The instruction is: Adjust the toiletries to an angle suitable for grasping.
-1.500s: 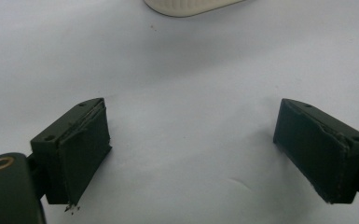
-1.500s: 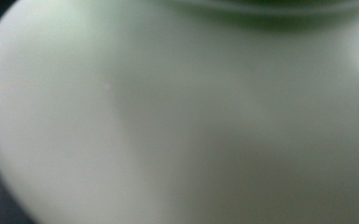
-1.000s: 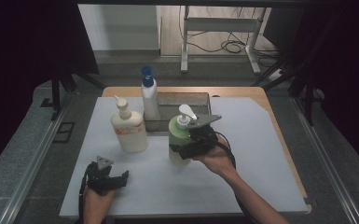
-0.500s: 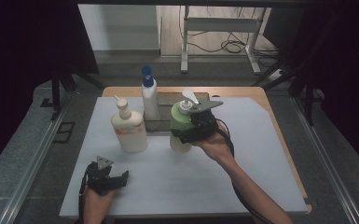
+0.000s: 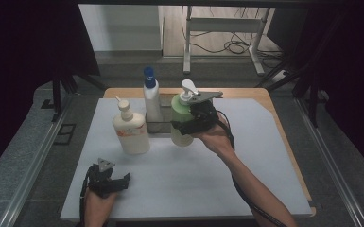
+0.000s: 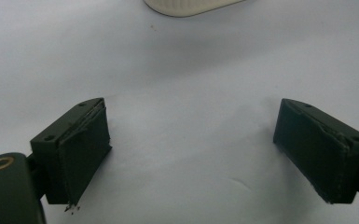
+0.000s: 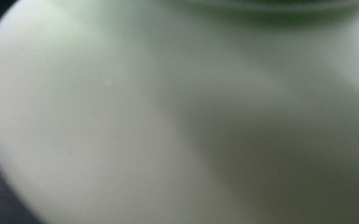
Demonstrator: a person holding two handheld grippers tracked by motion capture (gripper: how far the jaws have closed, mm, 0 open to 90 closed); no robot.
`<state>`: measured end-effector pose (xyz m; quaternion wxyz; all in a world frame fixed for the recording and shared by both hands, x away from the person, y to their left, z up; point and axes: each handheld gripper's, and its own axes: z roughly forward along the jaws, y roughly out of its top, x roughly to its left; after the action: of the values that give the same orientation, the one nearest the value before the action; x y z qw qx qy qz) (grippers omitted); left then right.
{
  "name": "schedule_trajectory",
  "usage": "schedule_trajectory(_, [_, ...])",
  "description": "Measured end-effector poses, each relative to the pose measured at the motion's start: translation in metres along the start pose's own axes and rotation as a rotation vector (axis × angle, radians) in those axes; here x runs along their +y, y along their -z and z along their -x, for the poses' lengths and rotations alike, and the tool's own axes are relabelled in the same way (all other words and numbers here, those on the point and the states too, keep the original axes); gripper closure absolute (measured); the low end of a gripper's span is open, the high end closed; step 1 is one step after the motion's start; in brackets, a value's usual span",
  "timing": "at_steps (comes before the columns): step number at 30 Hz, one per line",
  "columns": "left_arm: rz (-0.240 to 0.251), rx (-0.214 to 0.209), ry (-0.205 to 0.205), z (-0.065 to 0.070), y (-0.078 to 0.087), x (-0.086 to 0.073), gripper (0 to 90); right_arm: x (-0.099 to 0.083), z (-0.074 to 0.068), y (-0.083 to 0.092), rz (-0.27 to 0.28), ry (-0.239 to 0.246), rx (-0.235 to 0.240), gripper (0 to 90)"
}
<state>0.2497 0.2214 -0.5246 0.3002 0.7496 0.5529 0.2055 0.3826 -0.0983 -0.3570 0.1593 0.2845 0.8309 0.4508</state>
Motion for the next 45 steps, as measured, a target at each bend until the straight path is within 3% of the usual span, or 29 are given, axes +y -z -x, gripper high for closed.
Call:
schedule_trajectory(22, [0.002, -0.001, 0.003, 0.0, 0.0, 0.0, 10.0, 0.026, 0.018, -0.019, -0.006, 0.002, -0.072, 12.3])
schedule_trajectory(45, [0.003, -0.001, 0.003, 0.0, 0.0, 0.0, 10.0, 0.042, 0.037, -0.048, 0.001, -0.008, -0.139, 12.4])
